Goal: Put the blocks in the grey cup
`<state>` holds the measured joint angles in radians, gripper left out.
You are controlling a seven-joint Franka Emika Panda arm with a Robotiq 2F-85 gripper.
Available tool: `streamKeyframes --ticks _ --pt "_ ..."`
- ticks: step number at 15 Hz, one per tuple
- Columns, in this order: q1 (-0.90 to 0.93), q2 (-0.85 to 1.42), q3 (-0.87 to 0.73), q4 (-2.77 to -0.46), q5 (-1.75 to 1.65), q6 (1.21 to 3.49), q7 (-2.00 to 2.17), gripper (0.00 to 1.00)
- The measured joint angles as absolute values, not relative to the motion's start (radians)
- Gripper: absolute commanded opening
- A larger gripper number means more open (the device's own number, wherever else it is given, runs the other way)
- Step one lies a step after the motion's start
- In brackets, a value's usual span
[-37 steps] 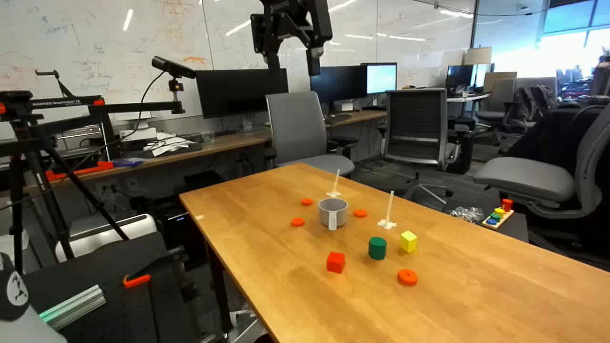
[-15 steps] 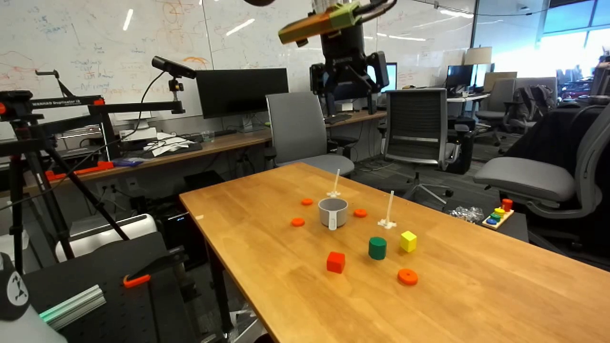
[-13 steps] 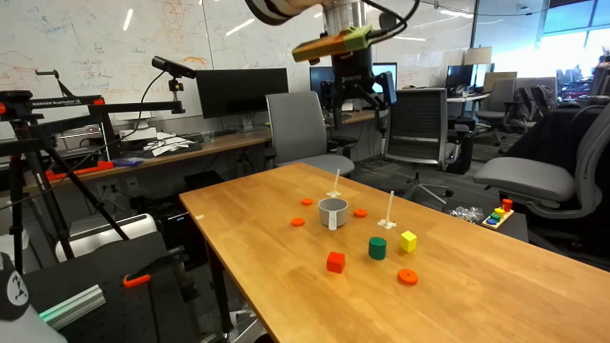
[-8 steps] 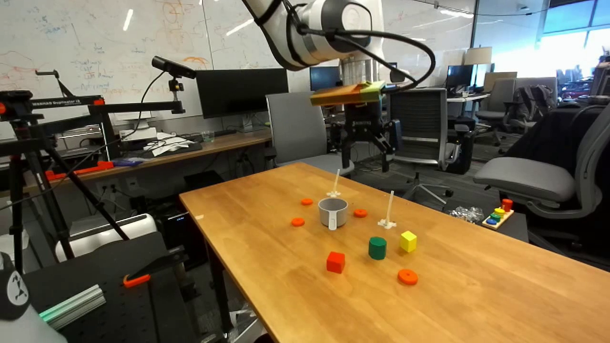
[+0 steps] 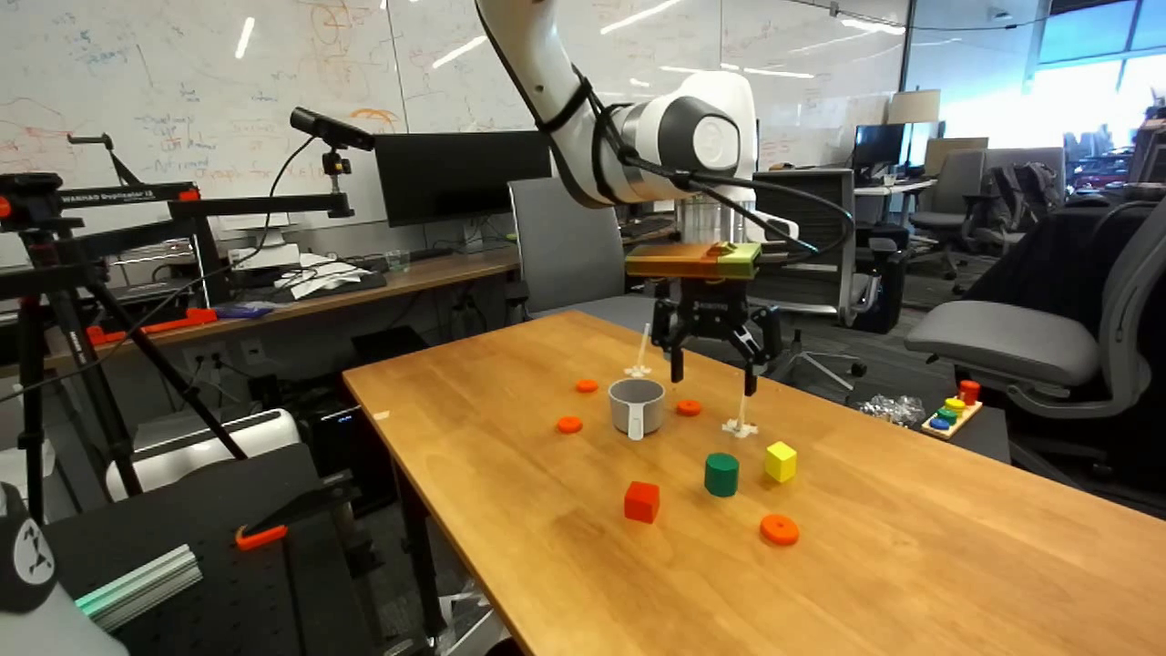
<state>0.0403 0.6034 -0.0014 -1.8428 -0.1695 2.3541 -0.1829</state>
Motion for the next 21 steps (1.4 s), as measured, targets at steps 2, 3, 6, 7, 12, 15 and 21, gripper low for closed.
streamKeyframes --ticks 2,3,6,7,12,15,21 --pt "0.04 0.654 -0.002 -1.789 -0.17 2.347 -0.183 1.0" --pt "0.04 0.677 -0.002 -1.764 -0.17 2.344 -0.183 1.0" --pt "0.04 0.735 -0.002 -1.714 -0.17 2.339 -0.183 1.0" --pt "0.04 0.75 -0.002 -1.705 -0.17 2.338 -0.182 1.0" --pt "0.04 0.781 -0.007 -1.696 -0.17 2.32 -0.178 1.0" --pt "0.039 0.781 -0.018 -1.696 -0.173 2.311 -0.177 1.0" --pt "0.038 0.794 -0.034 -1.699 -0.177 2.302 -0.177 1.0"
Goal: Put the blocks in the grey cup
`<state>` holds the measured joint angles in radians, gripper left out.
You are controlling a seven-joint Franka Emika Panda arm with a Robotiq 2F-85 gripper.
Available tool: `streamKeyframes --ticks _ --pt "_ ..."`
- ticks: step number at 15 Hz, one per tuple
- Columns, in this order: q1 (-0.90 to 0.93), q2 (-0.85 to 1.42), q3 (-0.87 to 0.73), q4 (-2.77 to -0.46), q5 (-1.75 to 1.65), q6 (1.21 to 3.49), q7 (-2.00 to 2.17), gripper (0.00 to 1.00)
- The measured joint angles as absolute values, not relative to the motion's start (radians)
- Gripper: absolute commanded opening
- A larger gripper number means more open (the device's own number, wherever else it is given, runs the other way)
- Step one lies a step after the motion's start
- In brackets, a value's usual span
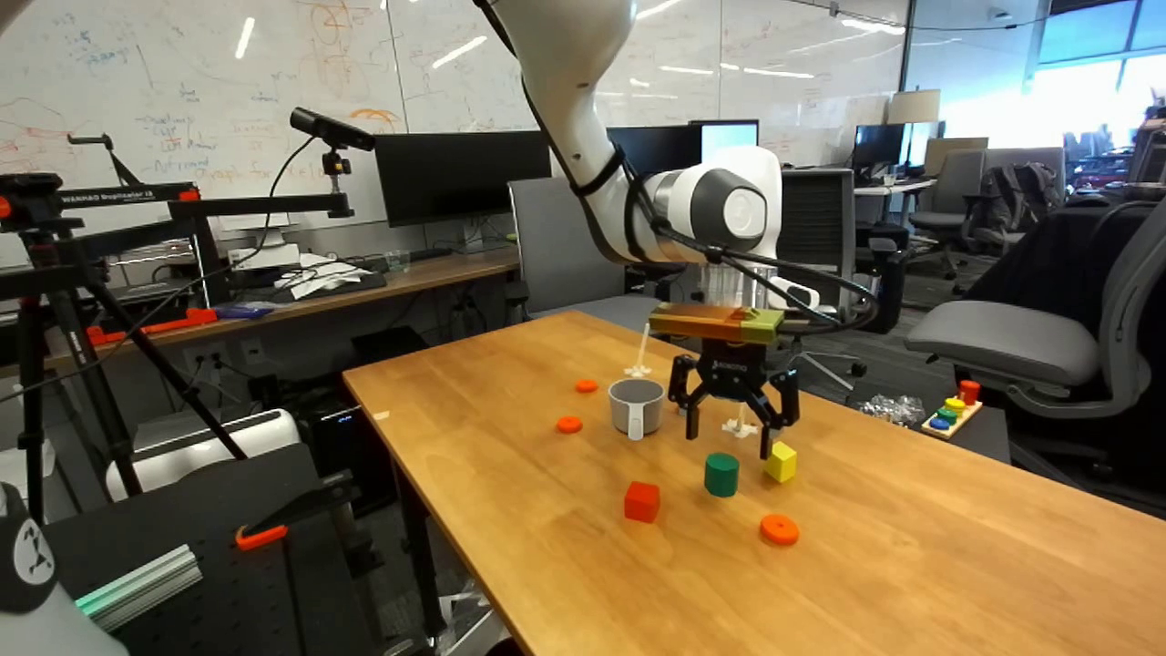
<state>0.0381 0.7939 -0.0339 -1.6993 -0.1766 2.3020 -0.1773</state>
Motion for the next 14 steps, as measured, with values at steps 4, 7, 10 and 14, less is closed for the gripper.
streamKeyframes --ticks 4,7,10,14 --pt "0.041 0.818 -0.032 -1.699 -0.177 2.302 -0.177 1.0" --pt "0.045 0.834 -0.031 -1.699 -0.177 2.302 -0.177 0.68" --pt "0.047 0.84 -0.03 -1.699 -0.177 2.302 -0.177 0.42" --pt "0.049 0.839 -0.029 -1.696 -0.177 2.301 -0.175 0.17"
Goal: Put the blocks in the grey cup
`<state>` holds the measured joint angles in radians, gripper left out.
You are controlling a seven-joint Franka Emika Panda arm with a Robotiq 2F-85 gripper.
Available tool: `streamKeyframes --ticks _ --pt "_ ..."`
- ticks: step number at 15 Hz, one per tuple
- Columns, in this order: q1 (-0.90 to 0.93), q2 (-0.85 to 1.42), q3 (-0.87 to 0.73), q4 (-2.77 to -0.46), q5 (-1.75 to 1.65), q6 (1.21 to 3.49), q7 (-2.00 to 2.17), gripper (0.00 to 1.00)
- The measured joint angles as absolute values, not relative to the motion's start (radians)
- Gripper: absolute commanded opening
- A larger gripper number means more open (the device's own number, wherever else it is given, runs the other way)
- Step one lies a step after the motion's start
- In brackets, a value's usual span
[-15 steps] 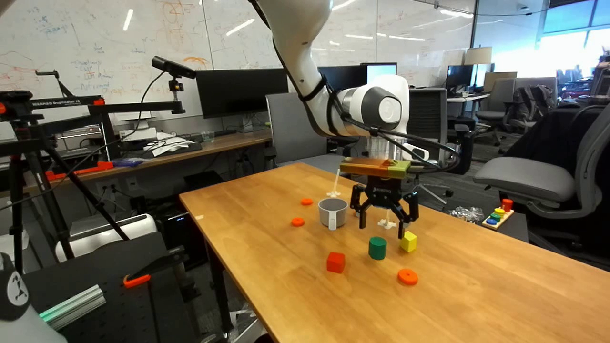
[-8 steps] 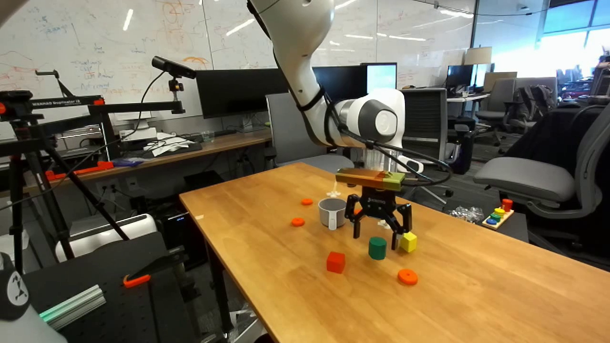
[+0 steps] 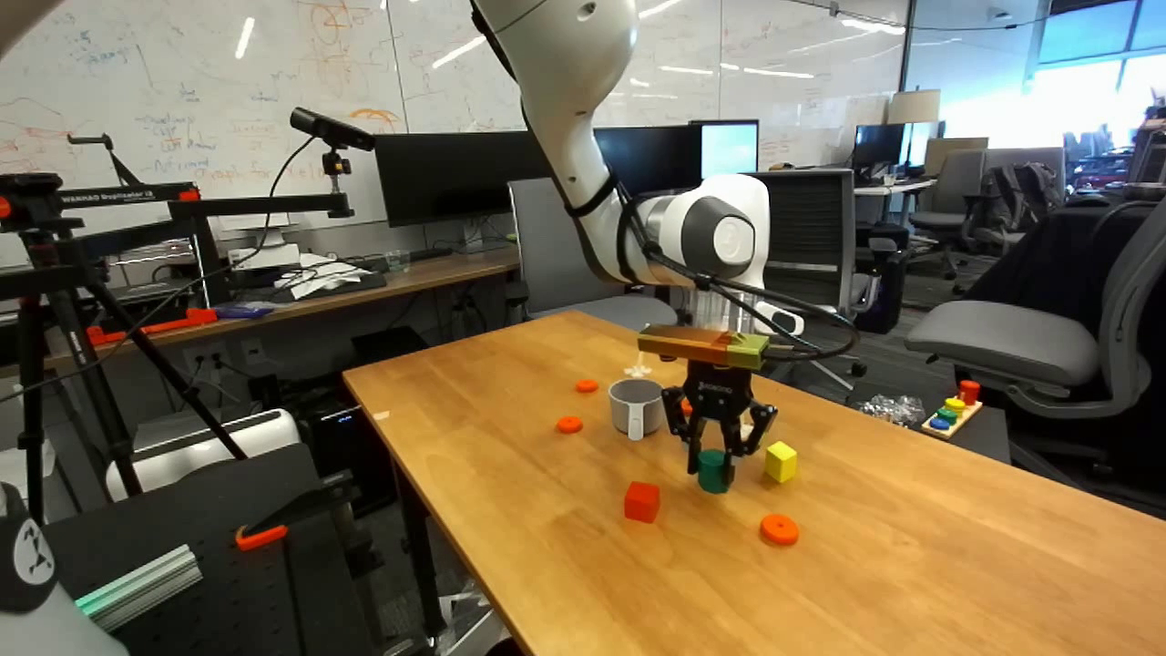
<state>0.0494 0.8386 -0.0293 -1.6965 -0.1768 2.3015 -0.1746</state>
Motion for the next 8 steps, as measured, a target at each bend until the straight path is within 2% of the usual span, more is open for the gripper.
streamKeyframes --ticks 8 --pt "0.049 0.801 -0.022 -1.693 -0.177 2.315 -0.175 0.17"
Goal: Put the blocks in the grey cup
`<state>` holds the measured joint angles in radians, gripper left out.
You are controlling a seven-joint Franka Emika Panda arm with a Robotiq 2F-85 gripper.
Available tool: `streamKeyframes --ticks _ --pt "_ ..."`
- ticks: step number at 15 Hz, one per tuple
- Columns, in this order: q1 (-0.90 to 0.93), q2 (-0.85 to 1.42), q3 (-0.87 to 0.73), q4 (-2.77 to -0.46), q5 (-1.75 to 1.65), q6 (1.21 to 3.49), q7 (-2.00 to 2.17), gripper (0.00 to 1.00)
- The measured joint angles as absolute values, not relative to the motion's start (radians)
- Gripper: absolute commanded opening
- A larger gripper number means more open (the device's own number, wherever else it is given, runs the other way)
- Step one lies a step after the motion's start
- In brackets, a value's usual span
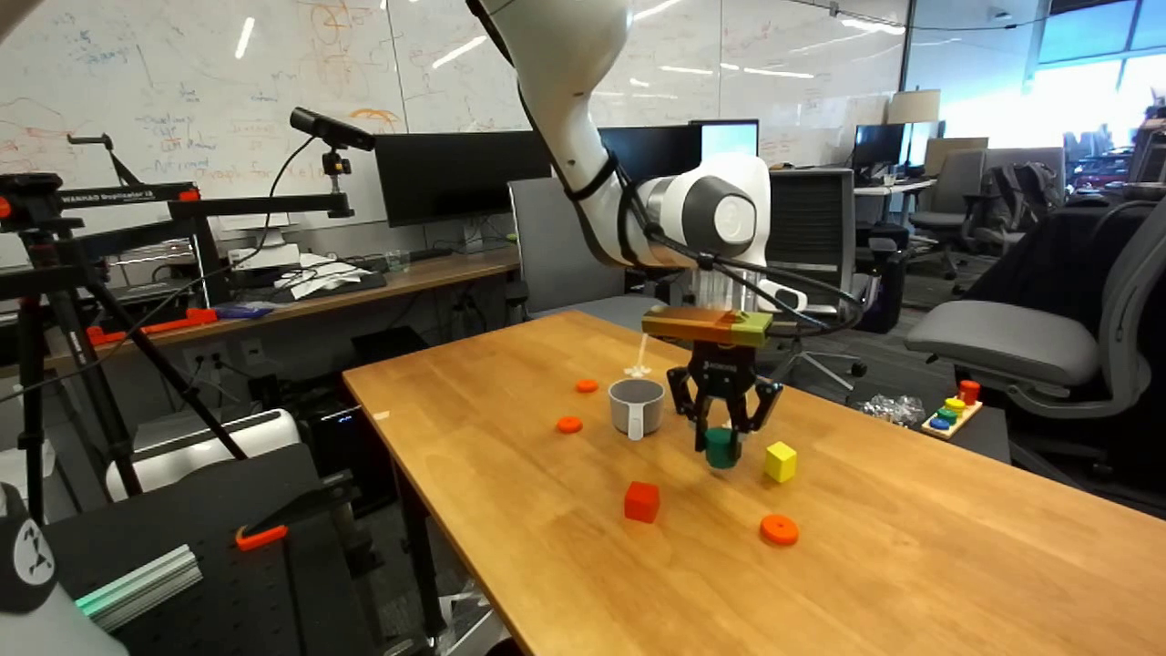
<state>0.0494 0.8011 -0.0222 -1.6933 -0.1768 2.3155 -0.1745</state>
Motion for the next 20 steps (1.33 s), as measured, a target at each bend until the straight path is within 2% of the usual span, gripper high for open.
streamKeyframes --ticks 11,20 --pt "0.09 0.443 0.105 -1.814 -0.143 2.328 -0.17 0.17" --pt "0.17 0.481 0.111 -1.919 -0.196 2.367 -0.152 0.17"
